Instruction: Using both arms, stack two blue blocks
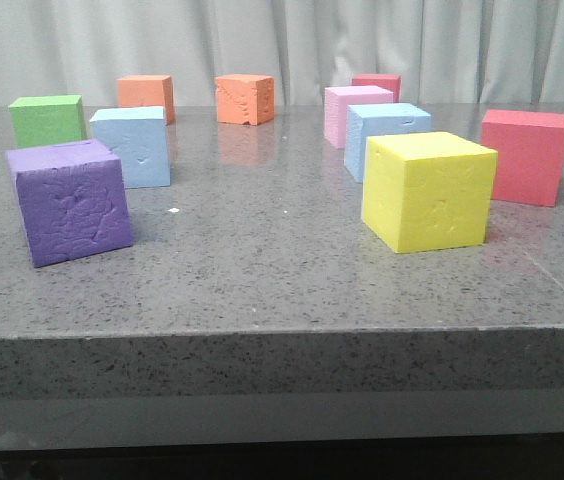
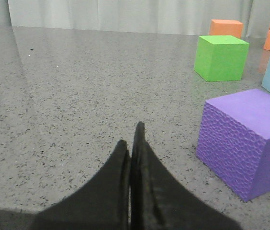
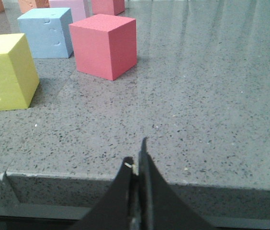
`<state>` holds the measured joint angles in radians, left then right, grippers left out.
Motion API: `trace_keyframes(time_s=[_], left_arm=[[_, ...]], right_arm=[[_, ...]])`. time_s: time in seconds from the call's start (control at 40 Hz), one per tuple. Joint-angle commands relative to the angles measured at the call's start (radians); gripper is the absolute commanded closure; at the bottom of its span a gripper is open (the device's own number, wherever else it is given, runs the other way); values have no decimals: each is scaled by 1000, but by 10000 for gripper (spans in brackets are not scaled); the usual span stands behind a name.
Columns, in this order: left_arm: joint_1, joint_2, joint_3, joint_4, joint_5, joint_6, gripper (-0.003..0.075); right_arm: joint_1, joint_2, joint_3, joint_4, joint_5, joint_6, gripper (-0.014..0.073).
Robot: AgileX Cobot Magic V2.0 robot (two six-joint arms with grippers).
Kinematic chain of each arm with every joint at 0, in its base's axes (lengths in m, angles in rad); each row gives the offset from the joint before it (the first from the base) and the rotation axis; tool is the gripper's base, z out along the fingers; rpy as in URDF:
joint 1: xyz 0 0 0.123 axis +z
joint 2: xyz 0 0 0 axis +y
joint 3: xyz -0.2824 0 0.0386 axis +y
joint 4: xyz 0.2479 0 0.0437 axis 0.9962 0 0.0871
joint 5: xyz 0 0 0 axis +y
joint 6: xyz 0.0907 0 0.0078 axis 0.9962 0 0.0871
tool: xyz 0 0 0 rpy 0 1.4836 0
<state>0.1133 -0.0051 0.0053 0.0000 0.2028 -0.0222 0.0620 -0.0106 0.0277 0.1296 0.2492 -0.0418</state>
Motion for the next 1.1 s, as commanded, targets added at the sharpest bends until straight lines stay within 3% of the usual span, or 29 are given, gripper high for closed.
trace_keyframes(time_s=[0.0, 0.58, 0.88, 1.08], left_arm=[[0, -17, 3, -5, -87, 1, 741], [0, -17, 3, 0, -91, 1, 741], [0, -17, 3, -8, -295, 1, 741], [0, -17, 3, -8, -299, 1, 741]], right_arm=[[-5, -18, -6, -3, -76, -7, 660], [-5, -18, -6, -3, -131, -6, 660], [-5, -18, -6, -3, -268, -6, 660], [-5, -18, -6, -3, -292, -6, 660]])
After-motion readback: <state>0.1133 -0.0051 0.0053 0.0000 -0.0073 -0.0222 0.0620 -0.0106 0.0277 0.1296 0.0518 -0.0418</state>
